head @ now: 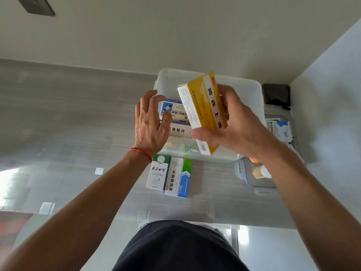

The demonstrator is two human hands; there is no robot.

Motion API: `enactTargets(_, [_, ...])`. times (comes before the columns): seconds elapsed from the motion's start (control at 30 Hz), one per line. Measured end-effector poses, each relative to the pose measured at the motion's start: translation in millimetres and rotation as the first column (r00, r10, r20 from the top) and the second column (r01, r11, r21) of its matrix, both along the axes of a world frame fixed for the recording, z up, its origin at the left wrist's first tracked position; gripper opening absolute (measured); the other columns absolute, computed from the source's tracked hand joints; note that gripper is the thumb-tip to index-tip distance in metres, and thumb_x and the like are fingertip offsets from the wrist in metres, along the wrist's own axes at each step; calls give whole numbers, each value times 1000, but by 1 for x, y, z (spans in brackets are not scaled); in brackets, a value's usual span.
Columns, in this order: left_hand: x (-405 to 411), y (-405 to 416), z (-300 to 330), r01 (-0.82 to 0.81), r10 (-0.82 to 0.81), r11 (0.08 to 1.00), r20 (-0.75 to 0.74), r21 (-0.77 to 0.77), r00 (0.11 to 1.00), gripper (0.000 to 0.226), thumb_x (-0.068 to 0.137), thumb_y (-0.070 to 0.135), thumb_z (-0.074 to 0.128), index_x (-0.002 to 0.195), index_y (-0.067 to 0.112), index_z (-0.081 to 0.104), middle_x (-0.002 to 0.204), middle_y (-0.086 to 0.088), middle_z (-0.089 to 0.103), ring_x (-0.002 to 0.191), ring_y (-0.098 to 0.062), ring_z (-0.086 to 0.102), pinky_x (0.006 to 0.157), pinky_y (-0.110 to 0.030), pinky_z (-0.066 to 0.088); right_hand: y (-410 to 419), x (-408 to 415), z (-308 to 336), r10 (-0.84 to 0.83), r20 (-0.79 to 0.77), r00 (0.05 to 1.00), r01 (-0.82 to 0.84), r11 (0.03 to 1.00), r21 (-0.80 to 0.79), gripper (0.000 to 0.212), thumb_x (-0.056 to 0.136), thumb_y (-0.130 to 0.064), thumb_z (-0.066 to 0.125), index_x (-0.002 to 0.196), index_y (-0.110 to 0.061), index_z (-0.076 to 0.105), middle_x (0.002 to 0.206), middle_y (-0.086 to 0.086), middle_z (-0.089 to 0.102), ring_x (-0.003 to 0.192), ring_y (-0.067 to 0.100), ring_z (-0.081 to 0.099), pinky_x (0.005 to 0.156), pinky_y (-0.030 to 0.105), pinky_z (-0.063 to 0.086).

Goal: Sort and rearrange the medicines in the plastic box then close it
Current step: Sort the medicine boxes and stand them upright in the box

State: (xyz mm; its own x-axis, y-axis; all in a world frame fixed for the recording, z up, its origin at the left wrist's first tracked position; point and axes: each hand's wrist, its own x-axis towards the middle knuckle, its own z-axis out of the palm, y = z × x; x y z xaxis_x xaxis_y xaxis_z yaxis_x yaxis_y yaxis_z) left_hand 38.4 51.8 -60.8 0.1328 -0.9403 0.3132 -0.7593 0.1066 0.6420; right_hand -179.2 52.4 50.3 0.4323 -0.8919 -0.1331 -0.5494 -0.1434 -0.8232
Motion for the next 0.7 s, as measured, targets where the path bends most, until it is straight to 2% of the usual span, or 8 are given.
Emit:
enactTargets(0.13, [3, 1, 0, 54, -54, 999, -11, 0, 998, 40, 99, 27, 44, 129, 3, 54, 139, -17, 47, 131, -31, 43, 111, -37, 29, 53, -1, -32, 162, 29, 986, -163, 936, 312, 82, 73, -65, 79, 135, -38, 33, 113, -19, 67, 100, 0, 69, 77, 23, 61])
enactTargets(0.27, [13, 18, -2, 81, -83, 996, -126, -25, 988, 47, 101, 28, 42, 142, 6, 41, 140, -13, 42, 128, -28, 41, 112, -42, 32, 91, 7, -115, 157, -130, 979, -77, 875, 477, 39, 102, -42, 59, 130, -25, 38, 115, -4, 66, 95, 11, 68, 78, 32, 58])
enactTargets(0.33, [18, 40, -11, -86, 63, 994, -285, -68, 956, 47, 100, 22, 42, 144, 8, 36, 131, -6, 43, 118, -27, 45, 103, -42, 40, 99, 7, -153, 25, -224, 974, 90, 868, 488, 33, 104, -38, 55, 127, -19, 42, 112, 4, 67, 95, 21, 68, 81, 40, 55])
enactTargets(0.4, [20, 67, -28, -267, 247, 964, -362, -6, 899, 46, 96, 19, 42, 141, 8, 36, 120, -5, 43, 110, -27, 48, 97, -42, 43, 100, 12, -179, -215, -203, 955, 294, 777, 557, 29, 102, -35, 57, 124, -18, 50, 108, 1, 70, 96, 22, 70, 78, 39, 57])
enactTargets(0.5, [19, 99, -64, -232, 326, 919, -282, 319, 903, 46, 93, 16, 45, 138, 6, 35, 116, -10, 44, 113, -31, 48, 102, -50, 40, 90, 25, -199, -503, -93, 859, 417, 584, 696, 16, 101, -20, 60, 114, -12, 64, 107, 9, 75, 97, 31, 75, 83, 51, 62])
enactTargets(0.53, [19, 107, -75, -178, 305, 884, -245, 433, 920, 46, 94, 14, 48, 138, 6, 36, 118, -11, 44, 117, -33, 48, 104, -51, 39, 87, 29, -204, -503, -103, 858, 435, 606, 666, 16, 100, -18, 61, 114, -11, 65, 109, 10, 75, 96, 31, 76, 84, 52, 62])
enactTargets(0.6, [20, 116, -92, -90, 268, 784, -205, 615, 941, 48, 95, 15, 52, 141, 8, 37, 127, -15, 48, 123, -35, 47, 106, -51, 40, 82, 35, -208, -385, -228, 894, 447, 769, 457, 15, 98, -20, 64, 110, -12, 65, 107, 4, 74, 97, 25, 75, 82, 39, 63])
enactTargets(0.7, [18, 121, -102, -30, 227, 662, -162, 749, 960, 48, 94, 21, 53, 140, 11, 43, 128, -16, 51, 123, -33, 47, 104, -45, 43, 83, 44, -210, -290, -398, 870, 381, 909, 170, 16, 97, -22, 63, 109, -12, 62, 110, 5, 69, 104, 24, 68, 88, 36, 56])
